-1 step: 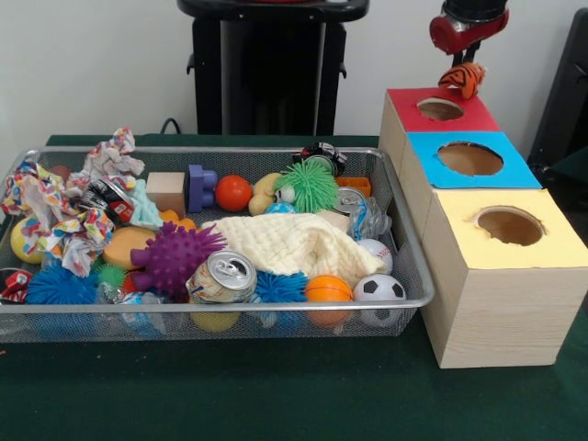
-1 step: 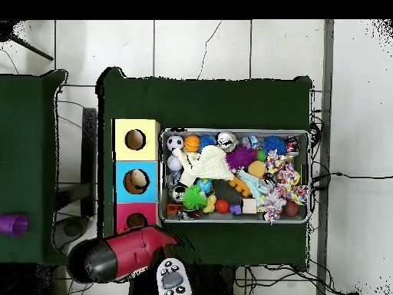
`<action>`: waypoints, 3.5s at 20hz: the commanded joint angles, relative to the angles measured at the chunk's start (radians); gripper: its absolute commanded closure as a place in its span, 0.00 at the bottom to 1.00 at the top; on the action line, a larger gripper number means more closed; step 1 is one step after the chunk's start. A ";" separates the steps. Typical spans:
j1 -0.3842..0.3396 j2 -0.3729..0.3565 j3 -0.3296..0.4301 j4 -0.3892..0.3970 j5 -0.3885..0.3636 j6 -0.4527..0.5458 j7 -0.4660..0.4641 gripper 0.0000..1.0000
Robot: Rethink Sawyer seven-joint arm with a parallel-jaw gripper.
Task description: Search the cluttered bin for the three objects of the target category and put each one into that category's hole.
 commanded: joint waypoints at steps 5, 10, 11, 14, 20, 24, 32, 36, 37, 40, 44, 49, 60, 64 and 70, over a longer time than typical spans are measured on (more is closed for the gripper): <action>0.000 0.069 0.066 -0.200 -0.080 0.095 -0.017 1.00; -0.018 0.091 0.077 -0.191 -0.086 0.054 -0.010 1.00; -0.023 0.094 0.077 -0.187 -0.090 0.045 -0.012 1.00; -0.032 0.094 0.074 -0.177 -0.108 0.013 -0.013 1.00; -0.070 0.095 0.068 -0.154 -0.160 -0.048 -0.017 1.00; -0.096 0.100 0.067 -0.166 -0.188 -0.026 -0.032 1.00; -0.133 0.086 0.071 -0.158 -0.234 -0.026 -0.027 1.00; -0.149 0.082 0.072 -0.160 -0.264 -0.029 -0.027 1.00; -0.150 0.085 0.074 -0.166 -0.270 -0.030 -0.027 1.00; -0.169 0.084 0.077 -0.161 -0.279 -0.019 -0.025 1.00; -0.197 0.073 0.094 -0.150 -0.303 -0.025 -0.037 1.00; -0.219 0.023 0.103 -0.121 -0.323 -0.012 -0.032 1.00; -0.330 0.023 0.166 -0.147 -0.361 0.081 -0.082 1.00; -0.338 0.039 0.172 -0.155 -0.380 0.077 -0.065 1.00; -0.276 0.017 0.132 -0.118 -0.396 0.029 0.030 1.00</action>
